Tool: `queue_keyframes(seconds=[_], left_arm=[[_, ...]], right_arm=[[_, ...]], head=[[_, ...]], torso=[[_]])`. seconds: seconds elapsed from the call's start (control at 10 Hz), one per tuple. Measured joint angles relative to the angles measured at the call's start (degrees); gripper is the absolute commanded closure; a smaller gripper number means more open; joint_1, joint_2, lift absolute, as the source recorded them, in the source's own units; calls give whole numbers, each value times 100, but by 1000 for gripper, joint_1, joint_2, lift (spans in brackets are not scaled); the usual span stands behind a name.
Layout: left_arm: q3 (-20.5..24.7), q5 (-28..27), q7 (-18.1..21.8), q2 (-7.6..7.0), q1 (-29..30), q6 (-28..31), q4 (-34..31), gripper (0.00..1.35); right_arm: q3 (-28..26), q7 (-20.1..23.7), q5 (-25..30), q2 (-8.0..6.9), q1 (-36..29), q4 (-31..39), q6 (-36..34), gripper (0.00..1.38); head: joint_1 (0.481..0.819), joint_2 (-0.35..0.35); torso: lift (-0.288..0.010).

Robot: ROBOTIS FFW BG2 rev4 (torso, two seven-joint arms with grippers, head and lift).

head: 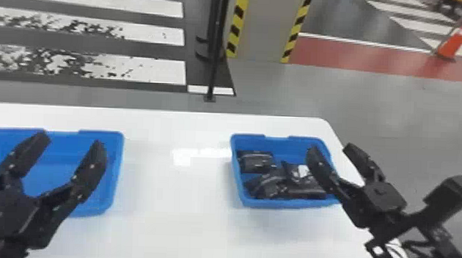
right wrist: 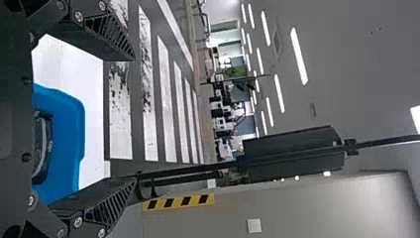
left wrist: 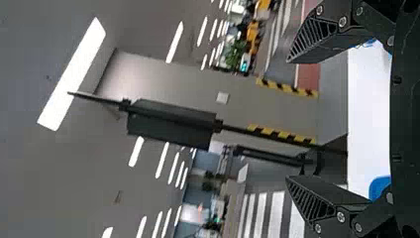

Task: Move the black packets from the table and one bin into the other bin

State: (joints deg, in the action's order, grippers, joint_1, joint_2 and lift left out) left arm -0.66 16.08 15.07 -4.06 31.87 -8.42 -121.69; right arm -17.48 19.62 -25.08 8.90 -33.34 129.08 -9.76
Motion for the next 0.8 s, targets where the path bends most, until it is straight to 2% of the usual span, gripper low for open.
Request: queue_keyframes(seconds=[0.2, 0.4, 0.6, 0.8], left_arm=[[195, -768, -463, 93, 286, -551, -40, 217], [554, -1553, -614, 215, 485, -519, -44, 217], [652, -1773, -611, 248, 568, -408, -100, 217], [628, -1771, -611, 247, 638, -337, -258, 217]], right_arm=[[176, -458, 195, -109, -769, 788, -60, 159], [237, -642, 386, -125, -1239, 1053, -236, 159], [240, -645, 456, -126, -1305, 1012, -255, 159], [264, -634, 478, -123, -1283, 991, -174, 159]], head=[[695, -110], [695, -58], [695, -46], [695, -50]], torso=[[-110], [-110], [-110], [-110]])
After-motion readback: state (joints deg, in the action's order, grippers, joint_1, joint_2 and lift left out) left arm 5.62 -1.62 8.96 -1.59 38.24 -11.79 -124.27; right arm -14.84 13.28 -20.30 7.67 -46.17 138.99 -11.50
